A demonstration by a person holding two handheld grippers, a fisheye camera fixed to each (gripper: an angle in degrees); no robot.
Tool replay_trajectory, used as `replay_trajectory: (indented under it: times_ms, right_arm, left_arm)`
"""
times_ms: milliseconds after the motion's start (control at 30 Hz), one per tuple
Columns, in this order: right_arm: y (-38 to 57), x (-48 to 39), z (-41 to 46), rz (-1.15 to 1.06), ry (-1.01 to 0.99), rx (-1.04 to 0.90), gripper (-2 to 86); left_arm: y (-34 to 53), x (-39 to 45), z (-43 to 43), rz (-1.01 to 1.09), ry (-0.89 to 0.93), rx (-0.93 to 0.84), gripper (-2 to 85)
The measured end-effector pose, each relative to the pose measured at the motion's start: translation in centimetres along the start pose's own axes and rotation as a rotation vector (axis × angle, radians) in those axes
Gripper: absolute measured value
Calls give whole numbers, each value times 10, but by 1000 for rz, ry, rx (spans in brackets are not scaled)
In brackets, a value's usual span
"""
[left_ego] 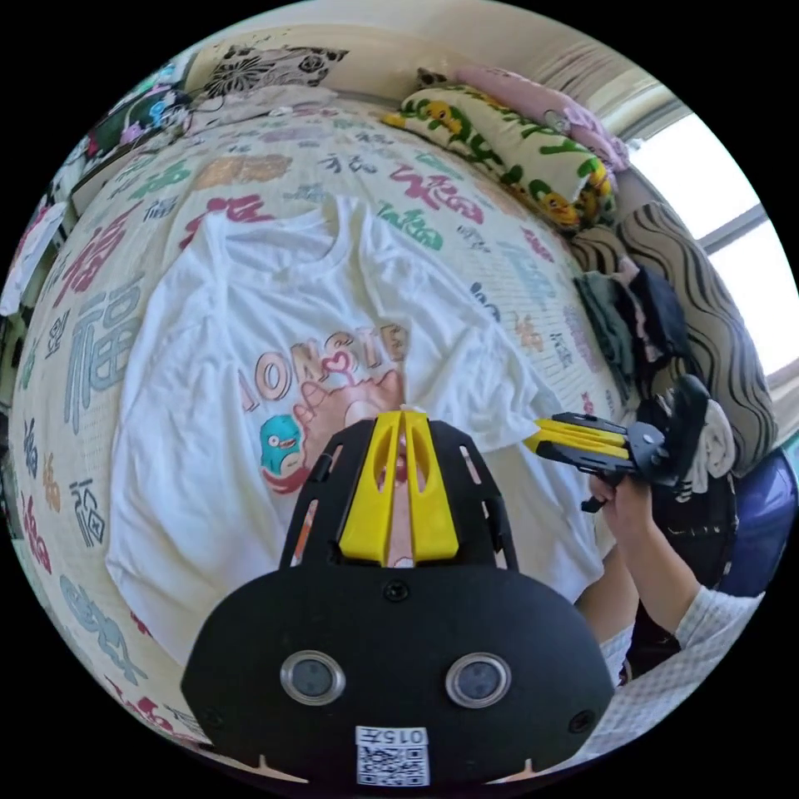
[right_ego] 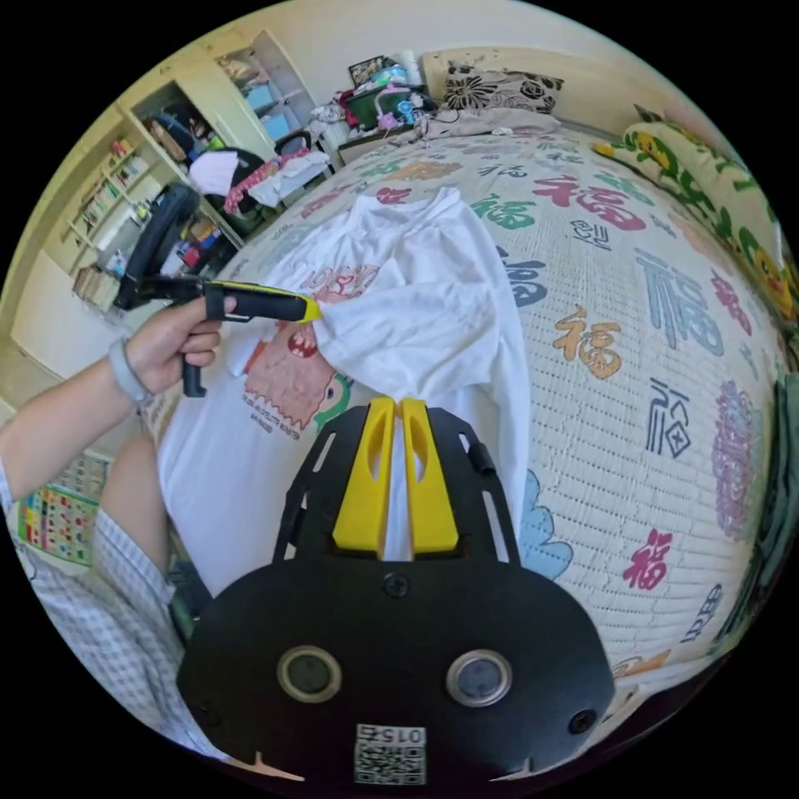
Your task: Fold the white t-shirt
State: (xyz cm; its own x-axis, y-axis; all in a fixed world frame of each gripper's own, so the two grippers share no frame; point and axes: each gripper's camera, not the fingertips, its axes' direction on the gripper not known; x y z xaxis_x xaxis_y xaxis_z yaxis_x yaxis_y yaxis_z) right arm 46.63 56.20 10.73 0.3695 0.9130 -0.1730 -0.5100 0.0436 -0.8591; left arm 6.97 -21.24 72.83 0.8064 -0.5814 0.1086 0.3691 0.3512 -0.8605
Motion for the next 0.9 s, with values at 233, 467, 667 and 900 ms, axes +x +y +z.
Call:
replay_trajectory:
  times_ms: [233, 467, 667, 900]
  right_arm:
    - [-15, 46, -68, 159, -23, 205, 2]
    - [-31, 98, -79, 316, -5, 214, 4]
    - [-32, 118, -59, 396, -44, 182, 8]
    - [-37, 97, -51, 425, 140, 151, 49]
  left_arm:
    - [-106, 32, -7, 171, 128, 226, -8]
    - [-192, 72, 84, 213, 181, 203, -7]
    - [-205, 93, 164, 244, 253, 114, 8]
    - [-179, 93, 137, 400, 385, 183, 63]
